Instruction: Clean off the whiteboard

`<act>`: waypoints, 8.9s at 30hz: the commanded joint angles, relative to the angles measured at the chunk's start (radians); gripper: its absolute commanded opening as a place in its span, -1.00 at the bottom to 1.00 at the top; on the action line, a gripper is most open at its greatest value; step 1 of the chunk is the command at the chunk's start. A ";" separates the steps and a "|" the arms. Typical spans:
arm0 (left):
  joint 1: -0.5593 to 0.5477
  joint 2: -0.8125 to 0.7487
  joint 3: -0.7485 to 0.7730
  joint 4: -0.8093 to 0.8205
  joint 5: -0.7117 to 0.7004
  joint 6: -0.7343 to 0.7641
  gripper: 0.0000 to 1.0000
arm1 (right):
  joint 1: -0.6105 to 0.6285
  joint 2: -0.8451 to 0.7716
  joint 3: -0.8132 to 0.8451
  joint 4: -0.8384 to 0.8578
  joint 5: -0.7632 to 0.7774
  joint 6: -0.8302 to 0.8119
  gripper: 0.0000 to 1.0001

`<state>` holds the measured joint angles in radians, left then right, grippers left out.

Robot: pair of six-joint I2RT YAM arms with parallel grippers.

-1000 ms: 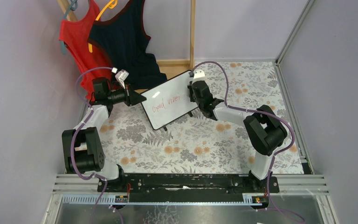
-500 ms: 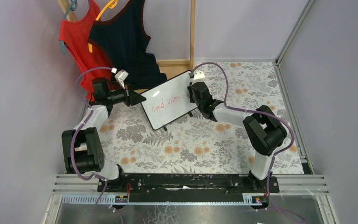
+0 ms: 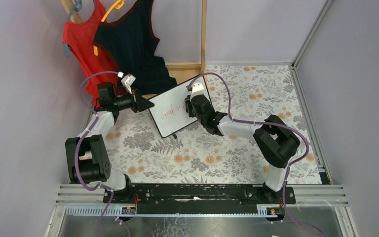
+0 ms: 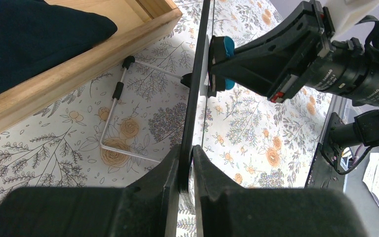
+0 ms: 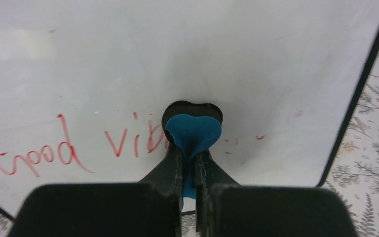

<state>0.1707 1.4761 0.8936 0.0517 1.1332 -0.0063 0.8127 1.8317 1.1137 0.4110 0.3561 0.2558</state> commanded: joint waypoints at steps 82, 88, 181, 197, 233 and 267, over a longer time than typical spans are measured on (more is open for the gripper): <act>-0.001 -0.037 0.015 -0.046 -0.024 0.058 -1.00 | 0.010 0.006 0.065 0.074 -0.030 -0.053 -1.00; -0.001 -0.043 0.018 -0.057 -0.025 0.071 -1.00 | -0.013 0.007 0.073 0.044 0.053 -0.083 -1.00; -0.001 -0.048 0.015 -0.071 -0.016 0.068 -1.00 | 0.171 0.064 0.153 0.071 -0.054 0.028 -1.00; 0.001 -0.048 0.015 -0.071 -0.018 0.069 -1.00 | 0.110 0.046 0.118 0.047 0.058 -0.072 -1.00; 0.000 -0.052 0.017 -0.080 -0.015 0.074 -1.00 | 0.154 0.037 0.088 0.115 -0.018 0.014 -1.00; 0.001 -0.052 0.018 -0.083 -0.016 0.076 -1.00 | 0.209 0.095 0.112 0.099 0.068 -0.053 -1.00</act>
<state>0.1749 1.4475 0.8936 -0.0307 1.1141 0.0273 1.0561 1.9629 1.2312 0.5205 0.3164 0.2508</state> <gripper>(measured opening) 0.034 0.071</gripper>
